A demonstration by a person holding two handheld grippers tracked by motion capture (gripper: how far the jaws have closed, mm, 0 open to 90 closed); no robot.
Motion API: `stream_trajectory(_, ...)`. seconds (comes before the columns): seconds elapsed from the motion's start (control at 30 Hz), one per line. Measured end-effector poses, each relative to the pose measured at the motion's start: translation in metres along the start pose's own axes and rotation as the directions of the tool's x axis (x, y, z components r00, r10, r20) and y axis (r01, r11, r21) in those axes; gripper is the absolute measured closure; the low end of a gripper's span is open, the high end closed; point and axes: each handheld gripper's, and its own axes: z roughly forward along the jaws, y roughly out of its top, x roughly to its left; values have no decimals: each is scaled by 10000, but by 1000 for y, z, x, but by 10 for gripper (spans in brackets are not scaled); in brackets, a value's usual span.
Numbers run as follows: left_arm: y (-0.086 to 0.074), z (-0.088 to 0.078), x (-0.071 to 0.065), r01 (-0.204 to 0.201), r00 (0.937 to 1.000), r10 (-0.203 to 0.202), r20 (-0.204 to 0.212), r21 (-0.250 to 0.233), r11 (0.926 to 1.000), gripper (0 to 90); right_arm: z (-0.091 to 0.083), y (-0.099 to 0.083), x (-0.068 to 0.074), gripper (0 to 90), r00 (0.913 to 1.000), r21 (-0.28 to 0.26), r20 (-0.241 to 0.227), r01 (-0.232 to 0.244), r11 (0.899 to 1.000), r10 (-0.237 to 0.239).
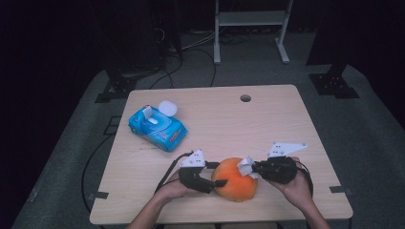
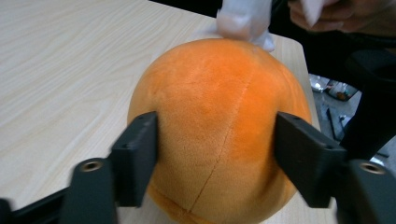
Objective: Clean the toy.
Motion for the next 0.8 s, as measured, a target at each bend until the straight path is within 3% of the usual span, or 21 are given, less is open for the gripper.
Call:
stream_trajectory(0.03,1,-1,-1,-68,10000,68,-22,6,10000,364,-1,6,6,838,9997,-364,-200,116,9993,-123)
stream_trajectory(0.17,2,-3,-3,-223,9997,222,27,94,9997,353,2,7,8,838,9994,-135,-145,307,9994,-309)
stream_trajectory(0.23,1,-3,-1,-63,10000,63,56,-56,10000,280,5,2,5,839,9996,127,-145,228,9997,-226)
stream_trajectory(0.27,1,-1,1,118,9999,-118,-112,-18,9999,186,5,-1,1,839,9998,224,-144,164,9996,-161)
stream_trajectory(0.37,0,2,0,244,9997,-244,3,61,9997,172,3,-2,-1,839,9999,208,-152,55,9998,-52)
stream_trajectory(0.47,0,4,-4,23,10000,-22,-94,102,9999,288,1,0,0,838,10000,207,-56,72,9998,-71)
stream_trajectory(0.53,4,1,-6,-147,9997,149,-203,98,9998,367,-3,7,7,839,9997,-227,-54,247,9994,-248)
stream_trajectory(0.6,8,2,-11,-285,9991,287,-299,69,9996,376,-4,9,10,839,9994,-376,-168,286,9989,-292)
stream_trajectory(0.63,10,3,-13,-335,9990,335,-298,19,9994,383,-4,13,14,839,9986,-591,-447,268,9979,-294)
stream_trajectory(0.67,13,3,-17,-522,9981,524,-309,67,9986,385,-2,18,21,839,9967,-684,-537,571,9960,-608)
stream_trajectory(0.8,12,2,-16,-434,9988,434,-240,25,9991,352,0,18,22,839,9965,-468,-506,649,9968,-673)
